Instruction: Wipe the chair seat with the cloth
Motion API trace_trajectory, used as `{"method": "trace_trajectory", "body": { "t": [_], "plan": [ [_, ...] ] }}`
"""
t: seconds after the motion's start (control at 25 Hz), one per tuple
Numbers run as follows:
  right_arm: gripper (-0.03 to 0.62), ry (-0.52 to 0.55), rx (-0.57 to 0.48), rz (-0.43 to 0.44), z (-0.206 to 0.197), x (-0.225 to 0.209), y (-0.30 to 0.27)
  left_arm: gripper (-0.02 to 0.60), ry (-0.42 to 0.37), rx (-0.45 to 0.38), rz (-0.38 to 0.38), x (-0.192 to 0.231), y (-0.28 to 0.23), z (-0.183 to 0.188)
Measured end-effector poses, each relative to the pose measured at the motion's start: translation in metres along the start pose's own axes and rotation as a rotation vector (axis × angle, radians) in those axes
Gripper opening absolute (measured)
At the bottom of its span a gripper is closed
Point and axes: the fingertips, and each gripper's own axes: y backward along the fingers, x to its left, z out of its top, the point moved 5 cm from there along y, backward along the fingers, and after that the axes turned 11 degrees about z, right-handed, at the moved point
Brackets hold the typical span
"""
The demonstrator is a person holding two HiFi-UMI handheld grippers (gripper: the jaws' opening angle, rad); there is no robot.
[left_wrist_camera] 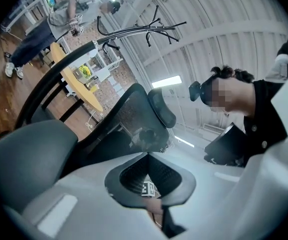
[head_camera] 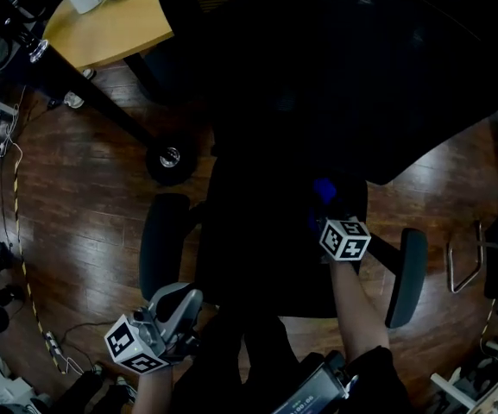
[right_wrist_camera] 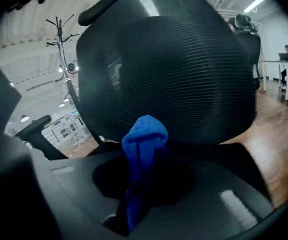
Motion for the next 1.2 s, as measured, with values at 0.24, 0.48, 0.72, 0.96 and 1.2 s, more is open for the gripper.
{"method": "trace_trajectory", "body": {
  "t": [0.24, 0.48, 0.72, 0.96, 1.2],
  "plan": [
    [0.058, 0.064, 0.092, 0.284, -0.043, 0.135, -0.093, -0.006, 0.012, -0.066, 0.04, 0.005, 0.027, 0.015],
    [0.058, 0.174, 0.246, 0.37, -0.089, 0.2, -0.148, -0.006, 0.028, -0.102, 0.087, 0.014, 0.052, 0.013],
    [0.058, 0.25, 0.297, 0.272, -0.097, 0.191, -0.147, -0.006, 0.045, -0.105, 0.09, 0.018, 0.061, 0.013],
    [0.058, 0.208, 0.299, 0.035, -0.093, 0.105, -0.101, -0.006, 0.054, -0.078, 0.045, 0.016, 0.05, 0.012],
    [0.058, 0.109, 0.267, -0.221, -0.075, -0.015, 0.004, -0.006, 0.042, -0.001, -0.015, 0.003, 0.02, 0.002]
  ]
}}
